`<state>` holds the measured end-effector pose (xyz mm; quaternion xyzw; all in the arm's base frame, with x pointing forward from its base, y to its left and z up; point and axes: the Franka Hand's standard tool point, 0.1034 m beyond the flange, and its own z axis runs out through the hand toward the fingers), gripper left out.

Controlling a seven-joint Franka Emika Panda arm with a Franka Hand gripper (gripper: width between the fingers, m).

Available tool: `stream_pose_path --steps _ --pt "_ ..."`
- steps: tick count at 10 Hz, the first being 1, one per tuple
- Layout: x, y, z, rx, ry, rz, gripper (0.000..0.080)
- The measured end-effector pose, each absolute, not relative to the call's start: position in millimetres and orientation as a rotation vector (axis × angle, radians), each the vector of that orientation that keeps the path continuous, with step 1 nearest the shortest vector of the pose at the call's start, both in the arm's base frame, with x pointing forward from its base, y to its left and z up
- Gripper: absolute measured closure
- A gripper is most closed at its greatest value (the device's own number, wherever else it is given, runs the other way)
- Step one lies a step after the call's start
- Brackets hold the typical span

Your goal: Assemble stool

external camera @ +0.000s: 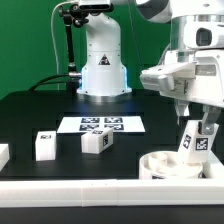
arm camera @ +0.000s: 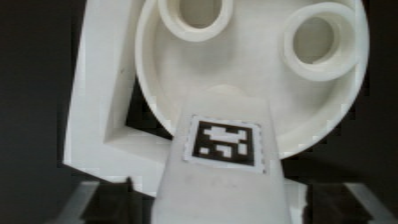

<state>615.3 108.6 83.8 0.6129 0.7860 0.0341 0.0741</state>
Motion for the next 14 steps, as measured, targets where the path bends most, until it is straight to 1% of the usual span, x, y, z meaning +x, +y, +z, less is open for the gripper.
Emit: stream_pose_path --steps 1,2,5,8,14 --pt "615.7 108.3 84.5 1.840 2.358 0.103 0.0402" --pt "615.7 108.3 84.5 1.840 2.358 0.103 0.0456" --pt "615.5 108.4 84.6 1.887 2.324 0.102 0.0456" --pt "611.3 110.8 83.6 2.309 1.959 0.045 0.0456" --pt "611.0 112.1 83.2 2.690 1.450 0.061 0.0456"
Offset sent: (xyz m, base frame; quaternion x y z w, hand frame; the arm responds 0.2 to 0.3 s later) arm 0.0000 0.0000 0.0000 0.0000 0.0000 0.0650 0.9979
